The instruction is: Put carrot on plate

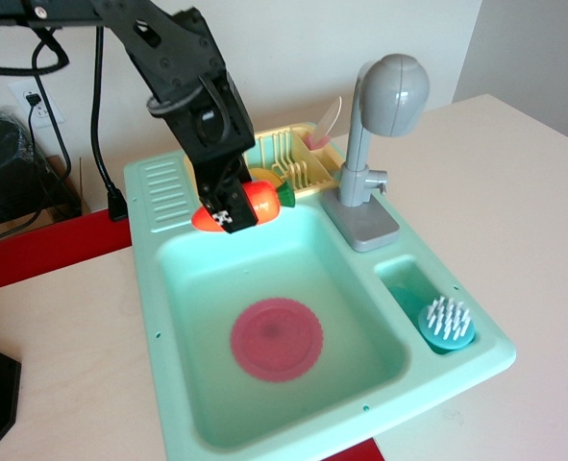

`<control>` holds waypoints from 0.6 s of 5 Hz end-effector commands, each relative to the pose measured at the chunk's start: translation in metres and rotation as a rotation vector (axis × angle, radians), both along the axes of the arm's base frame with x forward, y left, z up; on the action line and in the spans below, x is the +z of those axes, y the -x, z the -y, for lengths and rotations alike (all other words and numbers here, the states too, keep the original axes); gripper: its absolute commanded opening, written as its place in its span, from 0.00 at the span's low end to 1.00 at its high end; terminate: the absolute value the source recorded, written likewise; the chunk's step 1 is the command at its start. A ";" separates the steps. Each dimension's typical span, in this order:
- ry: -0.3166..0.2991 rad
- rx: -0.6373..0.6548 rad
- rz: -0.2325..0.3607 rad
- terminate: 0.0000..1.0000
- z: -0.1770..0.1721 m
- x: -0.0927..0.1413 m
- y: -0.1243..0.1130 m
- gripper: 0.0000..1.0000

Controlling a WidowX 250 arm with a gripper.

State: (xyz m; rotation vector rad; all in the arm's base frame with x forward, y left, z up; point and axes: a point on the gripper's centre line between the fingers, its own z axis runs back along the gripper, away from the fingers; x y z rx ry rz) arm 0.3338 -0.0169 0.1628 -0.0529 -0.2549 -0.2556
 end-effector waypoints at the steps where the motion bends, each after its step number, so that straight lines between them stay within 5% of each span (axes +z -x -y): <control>1: -0.006 -0.003 -0.001 0.00 0.008 -0.025 -0.009 0.00; 3: 0.018 -0.009 -0.043 0.00 0.025 -0.071 -0.013 0.00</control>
